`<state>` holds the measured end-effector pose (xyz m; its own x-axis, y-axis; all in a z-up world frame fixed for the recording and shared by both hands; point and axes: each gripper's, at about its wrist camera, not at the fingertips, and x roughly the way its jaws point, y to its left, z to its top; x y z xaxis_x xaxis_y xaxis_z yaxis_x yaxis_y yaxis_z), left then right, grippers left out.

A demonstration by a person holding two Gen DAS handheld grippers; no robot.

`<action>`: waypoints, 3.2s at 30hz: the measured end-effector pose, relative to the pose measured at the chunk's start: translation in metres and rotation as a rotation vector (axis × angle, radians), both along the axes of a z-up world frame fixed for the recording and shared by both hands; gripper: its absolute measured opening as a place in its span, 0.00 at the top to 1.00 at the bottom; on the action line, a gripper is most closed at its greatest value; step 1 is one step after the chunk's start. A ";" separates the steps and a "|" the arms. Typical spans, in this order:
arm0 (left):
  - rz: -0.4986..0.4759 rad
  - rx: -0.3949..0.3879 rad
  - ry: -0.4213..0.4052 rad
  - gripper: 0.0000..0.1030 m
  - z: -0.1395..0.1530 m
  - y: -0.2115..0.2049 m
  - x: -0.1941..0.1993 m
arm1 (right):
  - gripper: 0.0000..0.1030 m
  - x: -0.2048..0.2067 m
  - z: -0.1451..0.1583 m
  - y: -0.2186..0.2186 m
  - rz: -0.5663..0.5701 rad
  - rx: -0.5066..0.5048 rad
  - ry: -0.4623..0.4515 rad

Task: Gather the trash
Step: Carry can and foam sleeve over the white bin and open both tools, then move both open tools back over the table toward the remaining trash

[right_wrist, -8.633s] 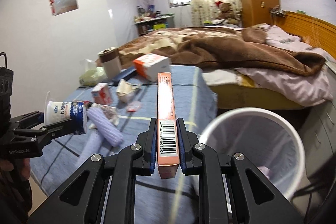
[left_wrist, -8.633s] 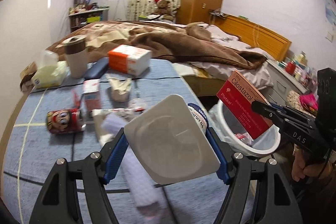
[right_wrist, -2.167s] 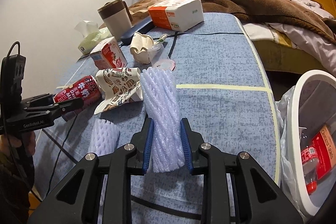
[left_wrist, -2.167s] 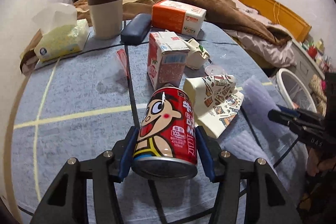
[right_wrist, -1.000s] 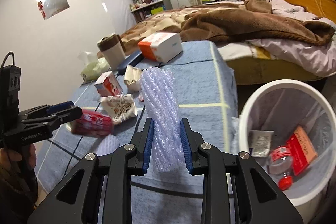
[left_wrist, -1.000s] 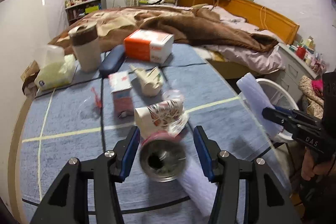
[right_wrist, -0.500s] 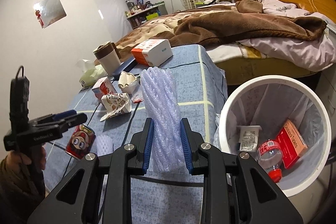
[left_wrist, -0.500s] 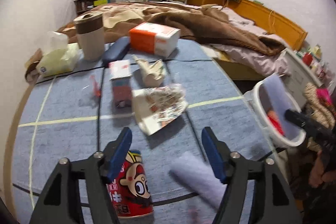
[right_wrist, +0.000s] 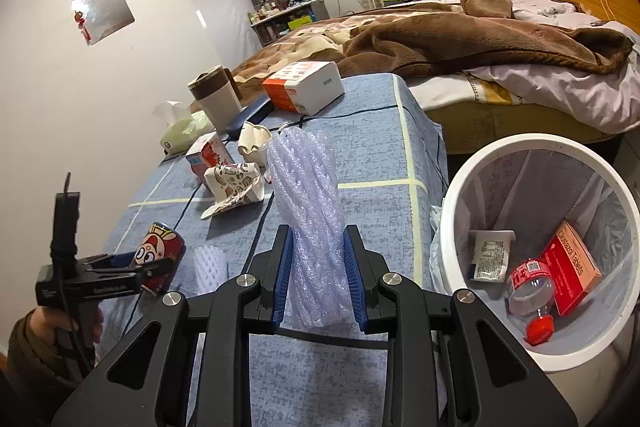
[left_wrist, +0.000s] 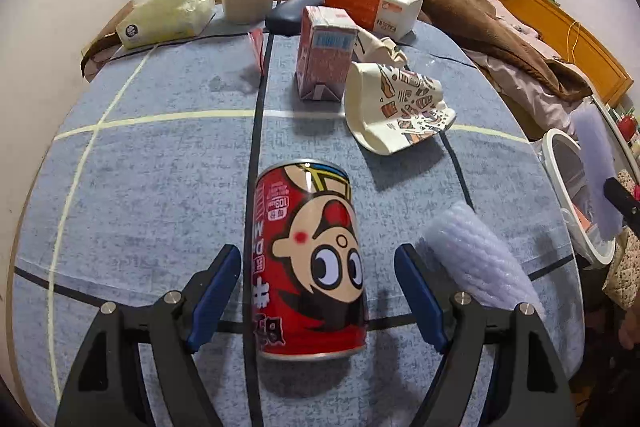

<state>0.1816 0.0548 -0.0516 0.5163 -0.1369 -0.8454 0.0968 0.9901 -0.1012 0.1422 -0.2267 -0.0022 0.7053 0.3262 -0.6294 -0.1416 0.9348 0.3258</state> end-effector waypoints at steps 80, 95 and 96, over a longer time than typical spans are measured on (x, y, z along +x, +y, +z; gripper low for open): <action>-0.520 -0.168 -0.166 0.25 0.065 -0.281 -0.009 | 0.43 -0.019 -0.012 -0.164 -0.375 -0.050 0.105; -0.378 -0.138 -0.238 0.25 0.080 -0.199 -0.009 | 0.43 -0.024 0.007 -0.112 -0.266 -0.061 0.025; -0.362 -0.145 -0.240 0.25 0.081 -0.191 -0.009 | 0.43 -0.023 0.007 -0.107 -0.255 -0.063 0.026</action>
